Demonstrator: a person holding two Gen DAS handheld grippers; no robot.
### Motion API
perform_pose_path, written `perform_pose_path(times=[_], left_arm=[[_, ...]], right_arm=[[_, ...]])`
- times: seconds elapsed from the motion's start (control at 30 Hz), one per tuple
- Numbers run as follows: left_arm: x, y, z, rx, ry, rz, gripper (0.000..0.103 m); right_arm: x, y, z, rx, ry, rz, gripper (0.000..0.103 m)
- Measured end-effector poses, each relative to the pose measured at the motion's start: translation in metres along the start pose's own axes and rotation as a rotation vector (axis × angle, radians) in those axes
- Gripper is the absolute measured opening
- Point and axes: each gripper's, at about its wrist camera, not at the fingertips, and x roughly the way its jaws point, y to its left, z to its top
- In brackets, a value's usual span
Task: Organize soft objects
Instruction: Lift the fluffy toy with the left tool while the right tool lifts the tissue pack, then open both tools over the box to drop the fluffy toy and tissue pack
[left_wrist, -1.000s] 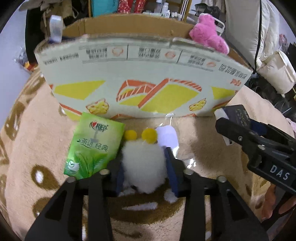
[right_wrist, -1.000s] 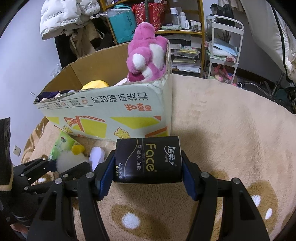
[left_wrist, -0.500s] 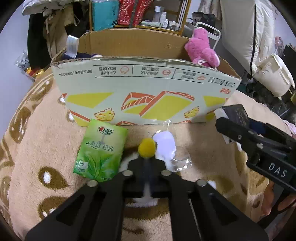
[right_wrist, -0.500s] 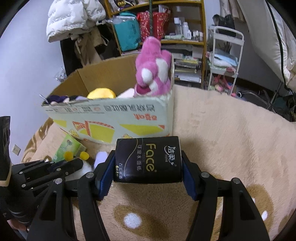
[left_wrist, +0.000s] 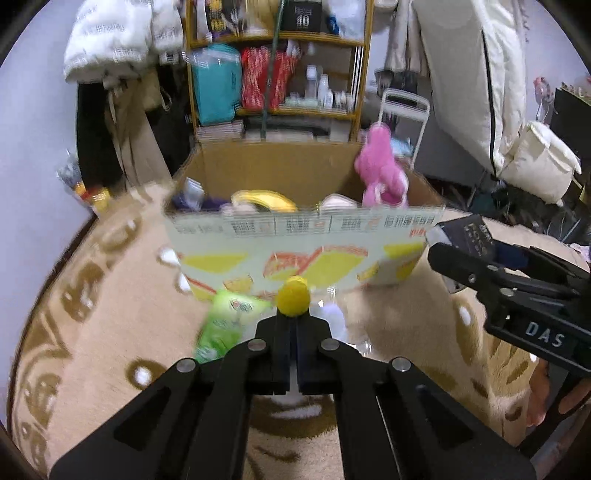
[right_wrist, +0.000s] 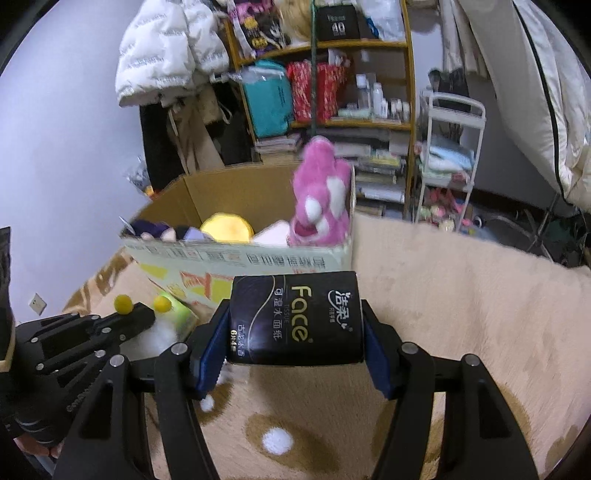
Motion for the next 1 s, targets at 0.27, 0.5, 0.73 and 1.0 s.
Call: perform_pose_path(times=[0.27,0.5,0.73,1.0], left_arm=[[-0.038,0.008,0.016,-0.005,-0.139,0.003,0.002],[-0.058,0.012,0.04,0.007,-0.234,-0.001,0.002],[-0.053,0.022,0.069,-0.018,-0.282,-0.011,0.002],[-0.035,0.027,0.097,0.023,-0.308,0.002,0.002]], right_arm=[[-0.014,0.007,0.017,-0.017,-0.09,0.019,0.068],[-0.017,0.006,0.037,0.007,-0.136,0.068,0.068],[-0.014,0.017,0.057,-0.028,-0.192,0.068,0.068],[0.002,0.026,0.076,-0.105,-0.215,0.065,0.068]])
